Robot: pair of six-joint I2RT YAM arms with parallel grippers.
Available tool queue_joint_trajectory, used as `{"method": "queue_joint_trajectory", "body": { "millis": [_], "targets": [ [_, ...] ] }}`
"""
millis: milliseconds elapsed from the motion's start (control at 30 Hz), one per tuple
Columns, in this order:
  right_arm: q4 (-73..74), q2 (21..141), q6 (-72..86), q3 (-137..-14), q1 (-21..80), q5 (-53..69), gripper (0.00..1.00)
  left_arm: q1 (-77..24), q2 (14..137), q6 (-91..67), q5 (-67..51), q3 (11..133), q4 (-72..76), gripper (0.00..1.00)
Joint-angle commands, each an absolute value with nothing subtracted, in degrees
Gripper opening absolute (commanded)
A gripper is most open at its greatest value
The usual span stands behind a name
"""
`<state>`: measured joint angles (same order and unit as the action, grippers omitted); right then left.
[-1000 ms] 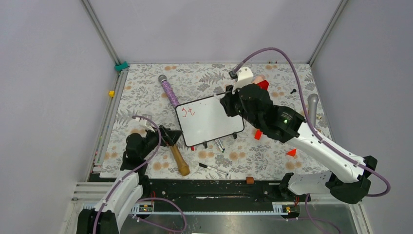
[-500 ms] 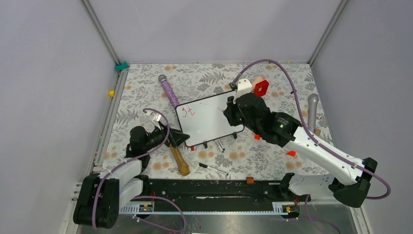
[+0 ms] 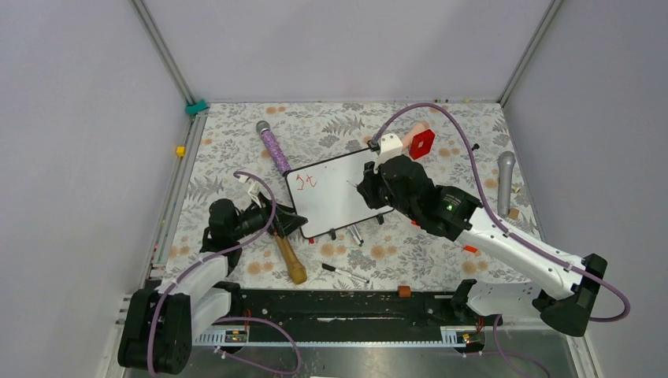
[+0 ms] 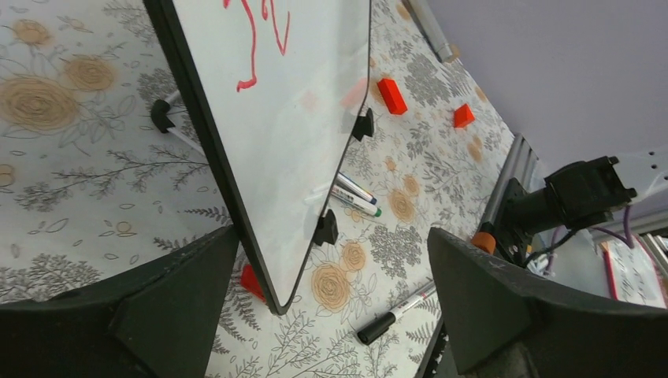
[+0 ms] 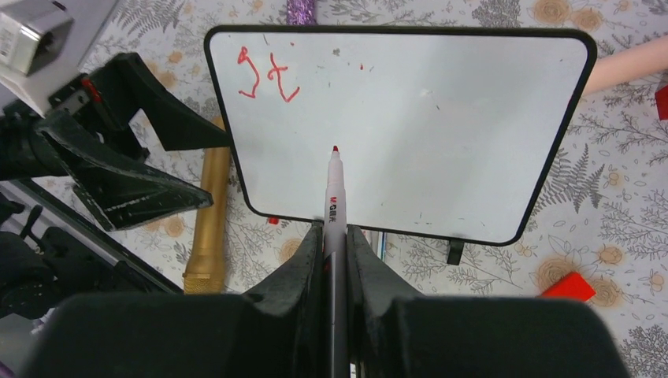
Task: Write a sentence on the whiteboard
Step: Hold the whiteboard on the whiteboard stand.
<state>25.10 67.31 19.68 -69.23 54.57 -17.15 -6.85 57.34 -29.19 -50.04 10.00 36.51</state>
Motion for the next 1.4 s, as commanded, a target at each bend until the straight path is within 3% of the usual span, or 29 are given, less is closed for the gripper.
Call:
{"method": "queue_joint_trajectory", "body": {
  "millis": [0,300,667,900,1200,1267,1367],
  "targets": [
    [22.0,66.0,19.1,-67.4,54.3,-18.2,0.00,-6.3,53.6,-25.2,-44.9,12.3,31.7,0.88],
    [19.1,66.2,18.4,-66.2,54.4,-17.4,0.00,-4.7,52.5,-27.3,-46.1,11.6,33.4,0.88],
    [16.8,65.3,18.4,-64.3,54.4,-17.2,0.00,-2.8,60.9,-34.2,-51.3,9.1,49.4,0.90],
    [16.2,65.8,18.5,-64.1,54.3,-17.0,0.00,-2.6,63.3,-33.1,-51.7,11.1,46.7,0.92],
    [16.1,65.7,18.6,-64.2,54.3,-17.0,0.00,-2.3,73.1,-39.2,-53.2,9.5,60.3,0.92],
    [16.0,65.7,18.5,-64.3,54.3,-17.1,0.00,-2.3,75.9,-38.8,-54.6,10.4,60.7,0.98],
    [16.0,66.0,18.5,-64.4,54.3,-17.2,0.00,-2.3,81.5,-41.2,-57.1,11.1,67.7,0.99]
  ]
}}
